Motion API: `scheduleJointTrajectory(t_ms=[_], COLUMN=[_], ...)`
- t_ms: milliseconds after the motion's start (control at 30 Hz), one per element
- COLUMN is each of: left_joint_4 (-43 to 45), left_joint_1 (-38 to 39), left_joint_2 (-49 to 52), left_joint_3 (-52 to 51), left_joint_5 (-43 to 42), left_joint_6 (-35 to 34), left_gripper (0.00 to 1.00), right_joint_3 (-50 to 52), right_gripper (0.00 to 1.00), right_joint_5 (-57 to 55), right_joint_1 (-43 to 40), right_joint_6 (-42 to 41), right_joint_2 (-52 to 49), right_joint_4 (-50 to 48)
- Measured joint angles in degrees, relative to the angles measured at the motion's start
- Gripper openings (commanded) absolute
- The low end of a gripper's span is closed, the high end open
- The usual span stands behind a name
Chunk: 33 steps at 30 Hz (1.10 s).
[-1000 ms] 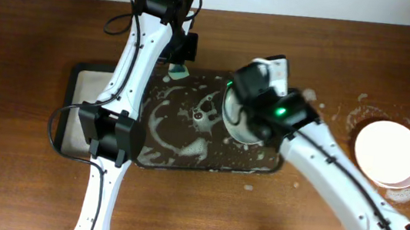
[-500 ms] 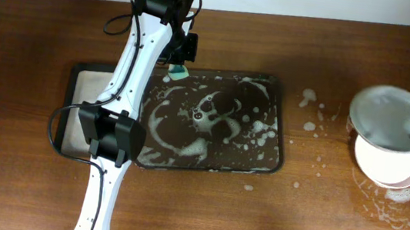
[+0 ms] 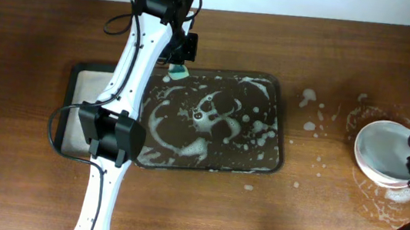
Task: Clean dirty plates on tray and stack at the side
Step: 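Place the plate on top of the stack at the right, then return the sponge to the small grey tray with the left gripper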
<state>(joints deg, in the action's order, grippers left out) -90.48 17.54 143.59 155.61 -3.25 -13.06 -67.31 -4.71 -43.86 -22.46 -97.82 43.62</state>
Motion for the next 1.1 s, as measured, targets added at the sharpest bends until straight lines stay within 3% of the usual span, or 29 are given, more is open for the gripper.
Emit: scheduleJointTrajectory(t_ms=[100, 233, 367, 400, 533, 633, 733, 800, 900, 933, 967, 1033, 1067, 1100], left_joint_4=[-0.46, -0.46, -1.64, -4.70, -6.16, -5.99, -5.73, -4.20, 11.32, 16.52, 19.98, 24.24, 24.87, 25.11], left_joint_1=[0.00, 0.00, 0.00, -0.02, -3.63, -9.09, -14.38, -17.84, -20.41, -20.46, -20.46, -20.41, -20.41, -20.41], left_joint_2=[0.00, 0.00, 0.00, 0.00, -2.08, -11.06, -25.70, -28.65, -26.01, -26.10, -26.05, -26.05, -26.05, -26.05], left_joint_3=[0.00, 0.00, 0.00, 0.00, -0.02, -1.36, -14.10, -27.85, -48.19, -53.31, -57.09, -62.66, -63.60, -63.91], left_joint_5=[0.00, 0.00, 0.00, 0.02, 0.28, 0.70, 2.71, 6.08, 8.02, 7.87, 7.93, 7.76, 7.80, 7.78], left_joint_6=[0.00, 0.00, 0.50, 1.16, 1.55, 2.01, 2.73, 2.56, 2.56, 2.54, 2.56, 2.36, 2.40, 2.40], left_gripper=[0.01, 0.01, 0.01, 0.01, 0.01, 0.01, 0.01, 0.01, 0.01, 0.08, 0.25, 0.81, 0.95, 0.99], right_joint_3=[0.00, 0.00, 0.02, 0.04, 0.00, 0.00, -0.02, 0.00, -0.02, -0.02, -0.02, -0.02, -0.02, -0.02], right_gripper=[0.51, 0.52, 0.57, 0.59, 0.63, 0.63, 0.63, 0.63, 0.63, 0.63, 0.63, 0.63, 0.63, 0.63], right_joint_5=[-0.70, 6.38, 20.17, 22.80, 24.37, 24.13, 24.09, 23.67, 22.95, 22.77, 22.73, 22.58, 22.58, 22.58], right_joint_1=[0.02, 0.31, 12.63, 19.87, 33.81, 38.40, 41.05, 41.72, 42.25, 42.27, 42.29, 42.32, 42.32, 42.32], right_joint_6=[-0.04, 2.71, 10.51, 11.32, 12.20, 12.17, 12.15, 12.15, 12.15, 12.20, 12.15, 12.20, 12.17, 12.20], right_joint_2=[-0.31, -0.28, 2.43, 6.10, 9.35, 9.35, 9.38, 9.38, 9.38, 9.38, 9.38, 9.38, 9.38, 9.38], right_joint_4=[0.02, -0.66, -0.13, -0.24, -1.03, -4.72, -9.27, -12.26, -14.14, -13.86, -13.44, -12.37, -12.37, -12.37])
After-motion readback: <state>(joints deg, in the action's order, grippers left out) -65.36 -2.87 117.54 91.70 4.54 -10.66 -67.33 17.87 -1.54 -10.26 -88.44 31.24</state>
